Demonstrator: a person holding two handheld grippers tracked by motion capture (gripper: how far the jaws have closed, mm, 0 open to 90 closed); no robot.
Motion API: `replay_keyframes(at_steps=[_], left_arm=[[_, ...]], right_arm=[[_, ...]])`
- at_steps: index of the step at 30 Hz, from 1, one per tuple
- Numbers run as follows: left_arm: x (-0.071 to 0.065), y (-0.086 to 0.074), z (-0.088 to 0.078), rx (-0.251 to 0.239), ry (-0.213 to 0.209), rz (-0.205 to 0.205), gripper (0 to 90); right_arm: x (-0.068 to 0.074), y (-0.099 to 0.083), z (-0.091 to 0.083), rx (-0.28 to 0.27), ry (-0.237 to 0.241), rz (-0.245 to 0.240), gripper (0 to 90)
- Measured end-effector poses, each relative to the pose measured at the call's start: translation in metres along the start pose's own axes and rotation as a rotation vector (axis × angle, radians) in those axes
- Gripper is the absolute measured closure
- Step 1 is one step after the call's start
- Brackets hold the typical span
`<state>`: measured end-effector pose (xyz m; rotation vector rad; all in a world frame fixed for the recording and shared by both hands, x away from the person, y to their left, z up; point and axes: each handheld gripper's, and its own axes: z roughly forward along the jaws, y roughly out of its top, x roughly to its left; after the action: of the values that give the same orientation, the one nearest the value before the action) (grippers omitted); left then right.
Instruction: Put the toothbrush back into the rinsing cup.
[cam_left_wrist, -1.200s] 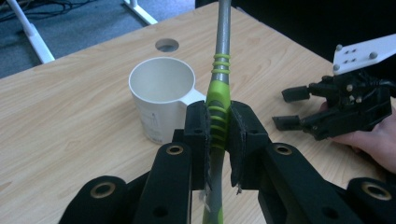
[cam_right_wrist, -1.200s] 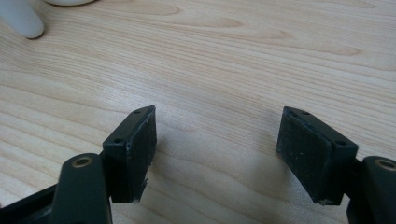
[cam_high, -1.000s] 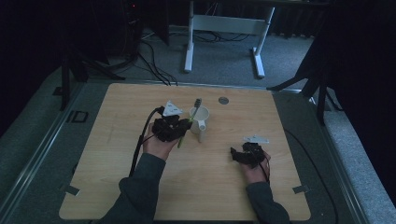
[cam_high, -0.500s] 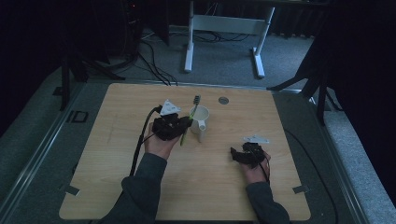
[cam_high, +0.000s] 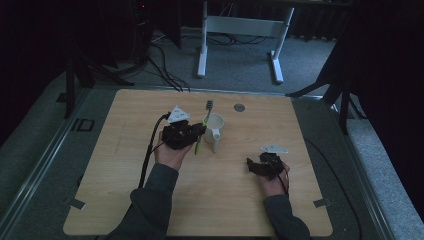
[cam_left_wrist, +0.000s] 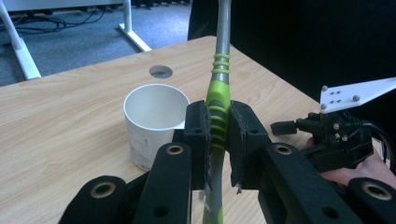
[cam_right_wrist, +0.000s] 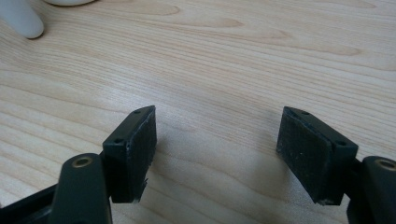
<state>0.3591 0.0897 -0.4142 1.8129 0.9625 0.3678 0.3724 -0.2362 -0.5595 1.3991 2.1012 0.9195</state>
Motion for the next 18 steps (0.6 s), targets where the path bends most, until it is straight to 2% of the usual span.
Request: replay_keyframes(at_steps=[18], left_arm=[[0.0023, 0.0038, -0.0015, -0.054, -0.018, 0.002, 78.8]], right_arm=[[0.0, 0.0, 0.0, 0.0, 0.0, 0.0, 28.2]])
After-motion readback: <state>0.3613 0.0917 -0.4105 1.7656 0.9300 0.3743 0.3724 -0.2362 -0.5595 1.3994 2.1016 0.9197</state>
